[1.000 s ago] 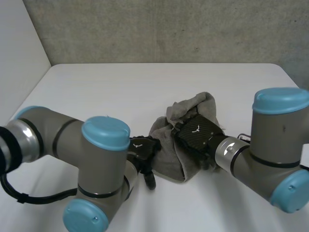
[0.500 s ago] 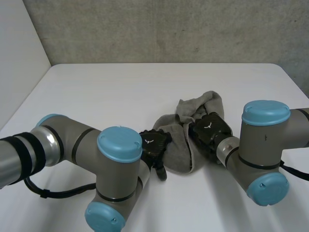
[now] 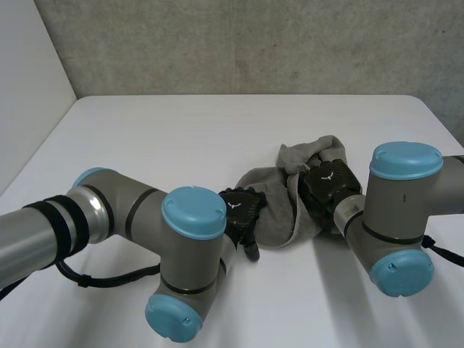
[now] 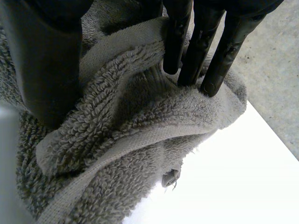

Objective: Fold the towel.

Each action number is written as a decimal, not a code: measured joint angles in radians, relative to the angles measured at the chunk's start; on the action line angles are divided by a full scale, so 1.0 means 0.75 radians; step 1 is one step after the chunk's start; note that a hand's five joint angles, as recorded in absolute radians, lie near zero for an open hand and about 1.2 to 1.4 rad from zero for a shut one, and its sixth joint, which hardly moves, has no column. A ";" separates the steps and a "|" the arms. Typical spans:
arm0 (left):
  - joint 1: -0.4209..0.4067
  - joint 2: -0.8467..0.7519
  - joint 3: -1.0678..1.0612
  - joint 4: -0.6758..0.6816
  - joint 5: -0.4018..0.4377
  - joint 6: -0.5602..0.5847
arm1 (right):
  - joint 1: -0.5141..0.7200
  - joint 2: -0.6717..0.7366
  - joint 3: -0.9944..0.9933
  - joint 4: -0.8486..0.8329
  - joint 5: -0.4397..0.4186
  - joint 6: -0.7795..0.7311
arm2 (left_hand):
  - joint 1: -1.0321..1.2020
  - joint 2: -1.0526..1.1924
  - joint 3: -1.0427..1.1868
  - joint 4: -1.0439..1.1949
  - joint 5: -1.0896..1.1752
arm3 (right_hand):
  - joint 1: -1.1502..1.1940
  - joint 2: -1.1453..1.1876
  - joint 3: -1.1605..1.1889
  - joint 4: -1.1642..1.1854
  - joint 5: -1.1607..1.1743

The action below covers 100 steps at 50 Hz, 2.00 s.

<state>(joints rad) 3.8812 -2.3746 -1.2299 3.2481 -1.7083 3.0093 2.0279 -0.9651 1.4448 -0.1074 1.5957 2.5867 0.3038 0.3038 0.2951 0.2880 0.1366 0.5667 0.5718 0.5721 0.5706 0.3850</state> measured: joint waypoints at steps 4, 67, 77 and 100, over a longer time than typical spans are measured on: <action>-0.007 -0.007 0.012 0.003 0.003 0.001 | 0.000 0.001 0.000 0.000 -0.002 0.000 | 0.050 0.045 0.055 0.059 0.045 | 0.000 0.000 0.000 0.000 0.000; -0.049 -0.172 0.246 0.000 0.007 -0.068 | -0.102 0.066 -0.161 0.098 0.029 0.396 | 1.337 1.328 1.360 1.409 1.348 | 0.021 0.002 0.014 0.007 0.017; -0.020 0.007 0.210 -0.014 0.009 -0.057 | -0.108 -0.010 -0.180 0.260 -0.117 0.182 | 1.337 1.329 1.363 1.409 1.348 | -0.014 -0.001 0.003 0.002 -0.006; 0.040 0.418 -0.251 -0.010 0.012 -0.046 | -0.080 -0.241 -0.170 0.362 -0.234 0.172 | 1.337 1.329 1.368 1.415 1.349 | -0.007 0.000 0.003 0.002 0.004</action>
<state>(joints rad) 3.9112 -2.0610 -1.4184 3.2408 -1.6990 2.9747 1.9677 -1.1456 1.3174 0.1642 1.4202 2.7154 1.3067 1.3003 1.3213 1.3489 1.1480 0.5613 0.5716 0.5740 0.5720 0.3881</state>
